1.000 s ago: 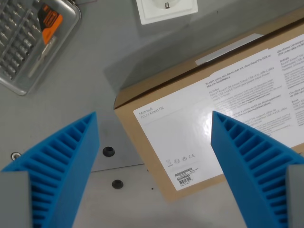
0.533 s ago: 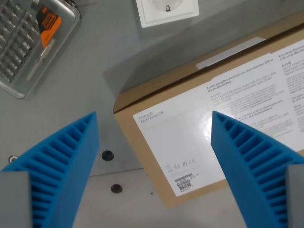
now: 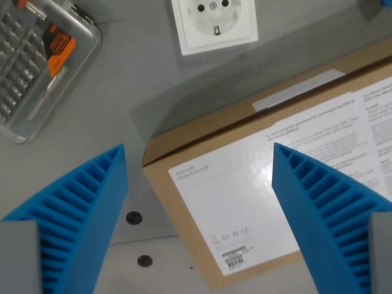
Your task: Move above the white socket
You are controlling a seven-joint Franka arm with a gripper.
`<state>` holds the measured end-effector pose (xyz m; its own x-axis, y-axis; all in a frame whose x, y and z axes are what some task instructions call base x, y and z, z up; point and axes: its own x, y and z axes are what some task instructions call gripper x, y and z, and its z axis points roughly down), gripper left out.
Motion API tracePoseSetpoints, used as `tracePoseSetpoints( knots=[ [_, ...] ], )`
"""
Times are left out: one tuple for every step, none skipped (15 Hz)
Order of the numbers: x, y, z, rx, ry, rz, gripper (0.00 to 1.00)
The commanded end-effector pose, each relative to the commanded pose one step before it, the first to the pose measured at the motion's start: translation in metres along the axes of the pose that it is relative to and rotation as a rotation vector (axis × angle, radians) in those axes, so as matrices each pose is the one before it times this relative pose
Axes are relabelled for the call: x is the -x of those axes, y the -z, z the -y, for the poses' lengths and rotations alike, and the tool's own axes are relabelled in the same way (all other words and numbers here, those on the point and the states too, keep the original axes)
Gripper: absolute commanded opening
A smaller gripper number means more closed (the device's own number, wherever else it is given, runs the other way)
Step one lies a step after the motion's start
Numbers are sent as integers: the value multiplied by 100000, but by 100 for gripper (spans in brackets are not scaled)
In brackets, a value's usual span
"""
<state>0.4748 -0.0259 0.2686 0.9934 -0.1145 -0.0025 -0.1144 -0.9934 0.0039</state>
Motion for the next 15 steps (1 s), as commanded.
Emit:
tracePoseSetpoints(
  knots=[
    [-1270,-436,-560,-101,5662,2229,100],
    [-180,-181,-53,44,466,282,100],
    [-222,-237,-57,-14,523,319,100],
    [-191,-200,-49,-35,346,179,100],
    [-194,-214,-53,-41,188,24,100],
    [-194,-228,-56,-15,631,44,100],
    [-193,-243,-61,-56,503,85,100],
    [-196,-251,-67,-69,503,-61,100],
    [-202,-259,-72,-48,262,-213,100],
    [-205,-271,-72,-67,312,-253,100],
    [-209,-279,-69,-51,371,-56,100],
    [-210,-287,-67,-65,488,48,100],
    [-213,-286,-65,-46,347,22,100],
    [-220,-280,-63,-64,388,53,100],
    [-223,-275,-65,-91,474,287,100]
  ],
)
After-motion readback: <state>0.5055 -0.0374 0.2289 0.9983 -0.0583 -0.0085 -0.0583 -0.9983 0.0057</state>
